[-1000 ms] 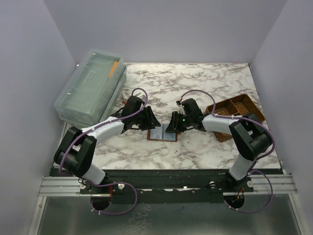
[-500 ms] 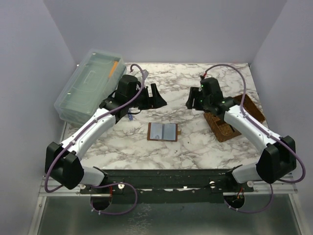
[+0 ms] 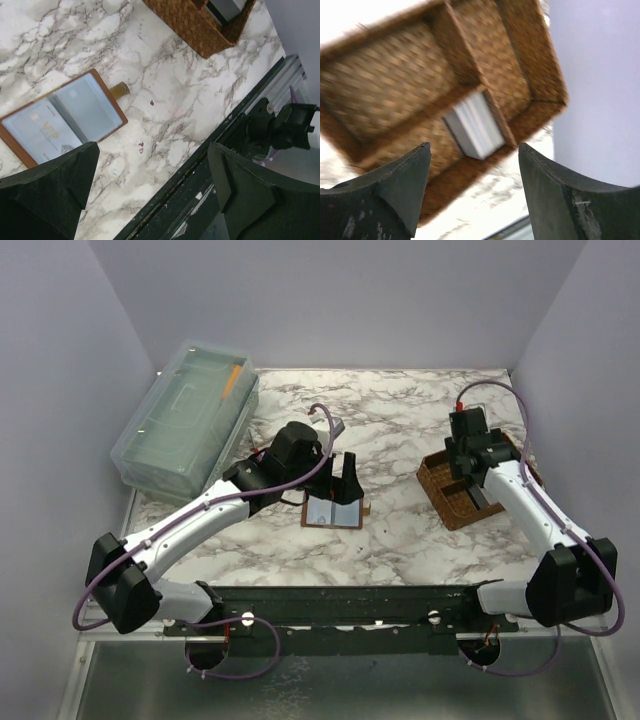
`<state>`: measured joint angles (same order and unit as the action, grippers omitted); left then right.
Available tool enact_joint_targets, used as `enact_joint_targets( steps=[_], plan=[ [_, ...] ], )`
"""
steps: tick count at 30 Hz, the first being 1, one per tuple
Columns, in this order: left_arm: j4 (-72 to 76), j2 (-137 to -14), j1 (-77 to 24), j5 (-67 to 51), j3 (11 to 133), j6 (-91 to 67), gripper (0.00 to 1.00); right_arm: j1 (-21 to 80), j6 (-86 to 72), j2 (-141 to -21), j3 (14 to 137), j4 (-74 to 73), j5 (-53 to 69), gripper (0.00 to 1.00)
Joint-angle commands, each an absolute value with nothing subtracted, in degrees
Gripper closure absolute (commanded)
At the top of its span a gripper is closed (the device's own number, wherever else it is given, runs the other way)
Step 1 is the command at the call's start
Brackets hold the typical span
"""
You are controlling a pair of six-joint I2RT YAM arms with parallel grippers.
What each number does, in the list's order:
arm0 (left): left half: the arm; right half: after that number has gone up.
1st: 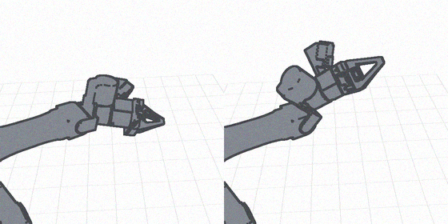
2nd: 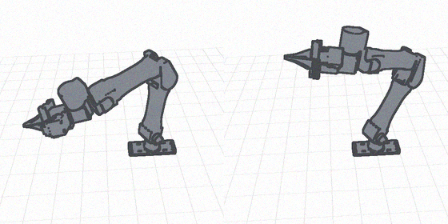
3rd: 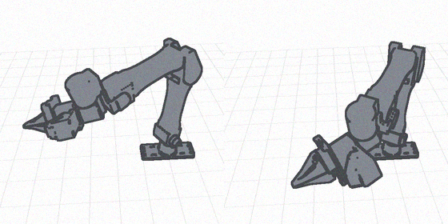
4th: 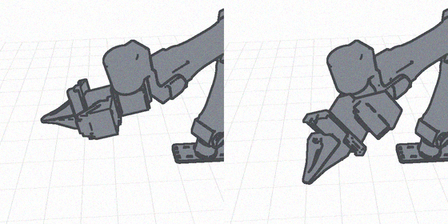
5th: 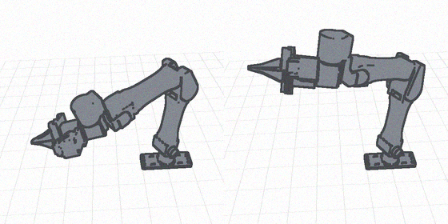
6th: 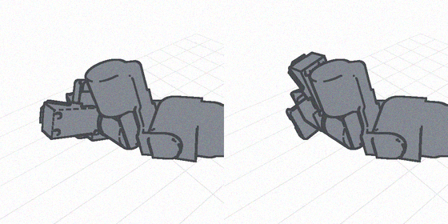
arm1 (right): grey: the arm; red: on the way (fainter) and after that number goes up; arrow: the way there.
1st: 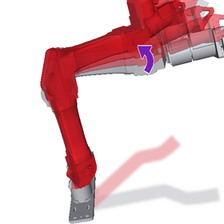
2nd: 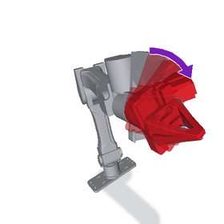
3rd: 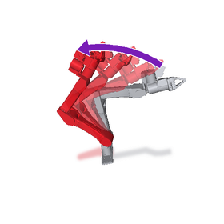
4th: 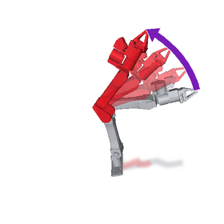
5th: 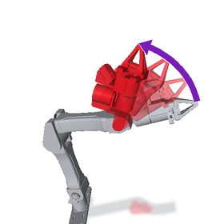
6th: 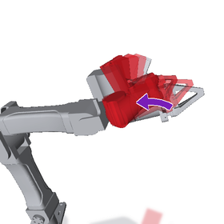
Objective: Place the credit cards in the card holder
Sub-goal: Pick up the credit card from the storage box.
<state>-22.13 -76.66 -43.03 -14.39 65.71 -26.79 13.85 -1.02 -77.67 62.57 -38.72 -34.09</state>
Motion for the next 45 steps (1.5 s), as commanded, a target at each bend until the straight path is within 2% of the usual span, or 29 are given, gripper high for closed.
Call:
enact_joint_targets(
  steps=[1, 3, 6, 8, 12, 17, 39, 45],
  plan=[
    [-23.7, -71.3, -46.6, -6.3, 63.6, -24.8, 0.01, 11.3, 17.1, -69.9, 56.1, -36.3, -33.9, 0.24],
    [-23.8, -70.3, -48.3, -5.1, 63.2, -24.8, 0.01, 10.3, 21.9, -67.4, 53.6, -33.4, -31.6, 0.19],
    [-23.9, -69.3, -50.4, -3.4, 62.7, -24.6, 0.01, 5.2, 23.5, -67.7, 53.0, -31.2, -25.3, 0.19],
    [-24.0, -68.6, -51.4, -2.3, 62.5, -24.5, 0.01, 2.5, 23.4, -69.3, 53.2, -31.2, -21.1, 0.22],
    [-24.3, -67.6, -52.6, -0.5, 62.4, -24.4, 0.01, 1.2, 24.2, -72.9, 51.4, -30.4, -20.2, 0.27],
    [-25.4, -68.2, -54.1, 3.5, 62.7, -23.4, 0.01, 0.9, 23.8, -77.0, 50.1, -28.5, -18.1, 0.38],
    [-26.7, -70.0, -57.2, 9.8, 63.1, -21.6, 0.01, 1.0, 26.9, -80.2, 43.7, -18.9, -23.7, 0.39],
    [-26.8, -69.8, -57.3, 10.2, 63.0, -21.5, 0.01, 1.0, 27.1, -81.1, 43.7, -18.0, -25.0, 0.43]
  ],
)
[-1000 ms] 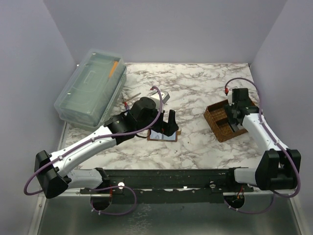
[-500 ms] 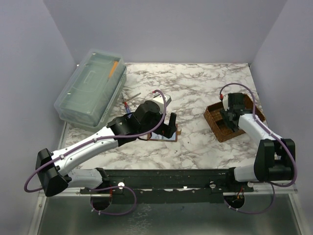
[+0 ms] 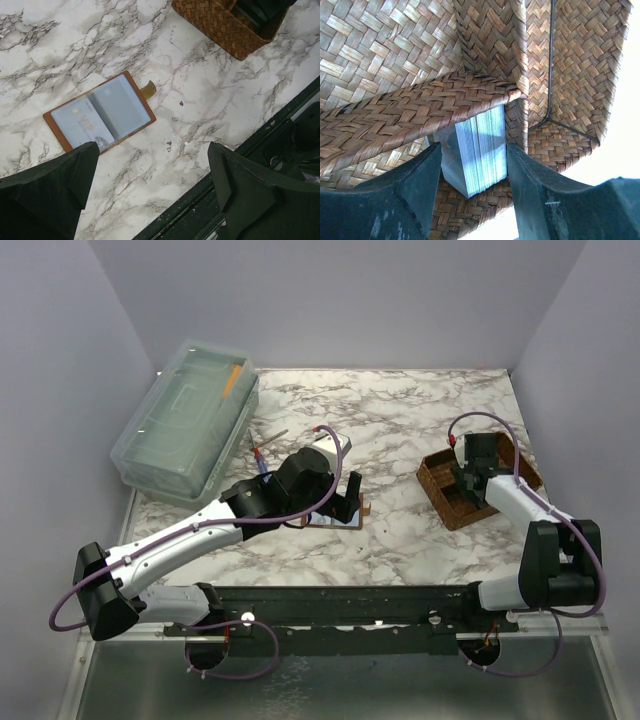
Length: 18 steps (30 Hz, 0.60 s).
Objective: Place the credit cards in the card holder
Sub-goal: Pick up the credit card from the storage box.
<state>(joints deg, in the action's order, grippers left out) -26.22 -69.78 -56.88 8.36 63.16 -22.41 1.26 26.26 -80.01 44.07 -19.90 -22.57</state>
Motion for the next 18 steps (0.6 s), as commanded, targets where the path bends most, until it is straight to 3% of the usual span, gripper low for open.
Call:
enact_joint_targets(
  steps=[1, 18],
  plan=[
    [-26.8, -69.8, -57.4, 10.2, 63.0, -21.5, 0.01, 1.0, 26.9, -81.2, 43.9, -18.2, -25.1, 0.44],
    [-26.9, -69.9, -57.5, 10.9, 63.0, -21.3, 0.01, 1.0, 27.8, -81.8, 46.1, -18.2, -29.7, 0.62]
  ],
)
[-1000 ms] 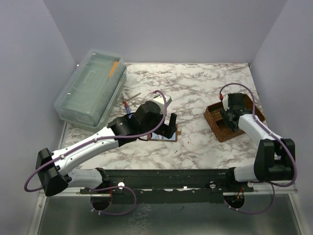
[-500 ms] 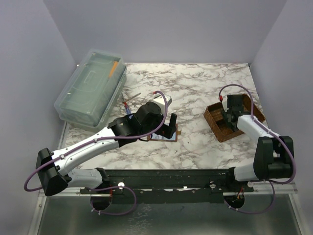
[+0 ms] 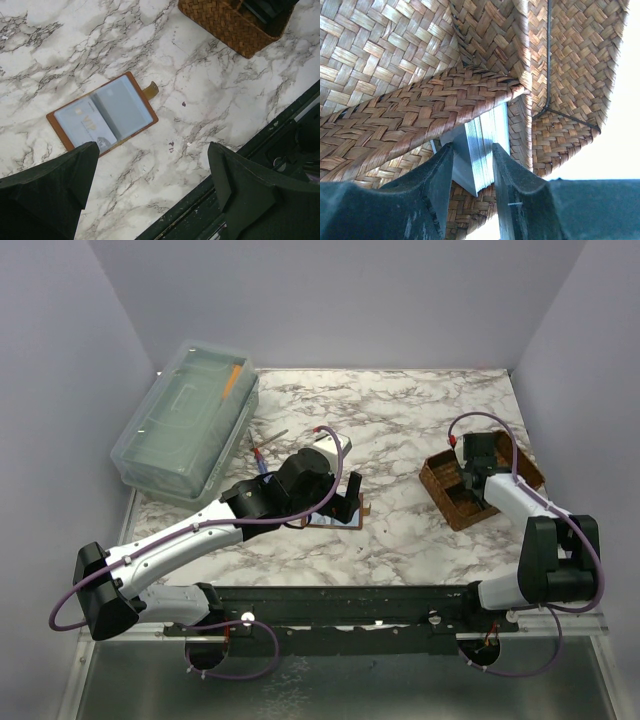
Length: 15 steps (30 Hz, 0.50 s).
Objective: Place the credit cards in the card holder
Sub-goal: Pick up the credit card from the storage box.
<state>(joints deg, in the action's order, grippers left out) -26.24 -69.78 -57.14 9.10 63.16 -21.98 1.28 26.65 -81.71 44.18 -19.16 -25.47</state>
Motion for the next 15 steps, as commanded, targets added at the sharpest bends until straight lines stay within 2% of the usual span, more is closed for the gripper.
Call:
enact_joint_targets(
  steps=[1, 15],
  plan=[
    [-27.0, -69.9, -57.5, 10.9, 63.0, -21.3, 0.01, 1.0, 27.9, -81.7, 46.1, -18.1, -30.0, 0.63],
    [-26.9, -69.9, -57.5, 10.8, 63.0, -21.3, 0.01, 0.9, 27.8, -81.2, 45.8, -18.2, -29.4, 0.72]
  ],
)
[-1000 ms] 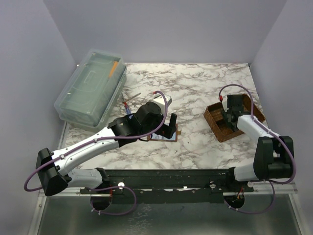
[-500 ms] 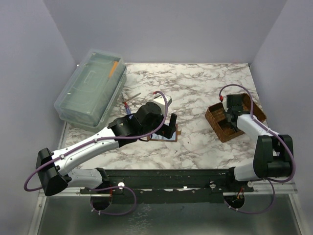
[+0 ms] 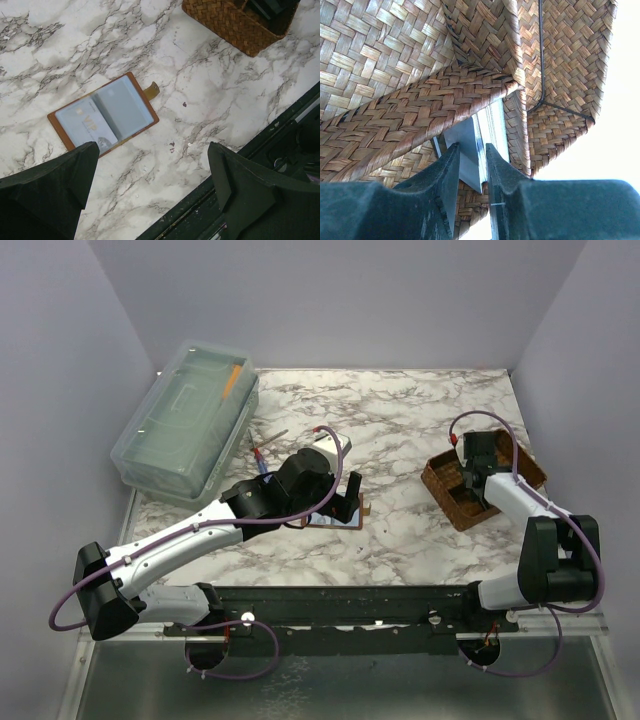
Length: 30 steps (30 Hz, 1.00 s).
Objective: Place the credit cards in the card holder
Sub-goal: Pick up the credit card from the storage box.
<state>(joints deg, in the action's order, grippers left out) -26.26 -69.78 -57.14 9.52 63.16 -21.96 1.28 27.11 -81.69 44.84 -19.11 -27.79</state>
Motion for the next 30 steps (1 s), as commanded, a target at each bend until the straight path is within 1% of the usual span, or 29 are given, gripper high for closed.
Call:
enact_joint_targets(
  steps=[1, 8, 14, 22, 30],
  plan=[
    [-27.0, -69.9, -57.5, 10.8, 63.0, -21.3, 0.01, 0.9, 27.8, -81.2, 45.7, -18.2, -29.4, 0.73],
    [-26.9, -69.8, -57.5, 11.1, 62.9, -21.2, 0.01, 0.9, 27.2, -81.8, 46.4, -19.1, -29.4, 0.89],
    [-27.1, -69.9, -57.5, 11.0, 62.9, -21.2, 0.01, 0.9, 26.2, -80.6, 48.2, -22.7, -29.2, 1.0],
    [-26.9, -70.5, -57.5, 10.4, 62.9, -21.3, 0.01, 0.9, 24.3, -78.5, 50.3, -29.1, -25.6, 1.0],
    [-26.9, -71.6, -57.1, 9.5, 62.9, -21.4, 0.01, 0.9, 20.3, -76.6, 54.7, -37.2, -25.3, 1.0]
  ],
)
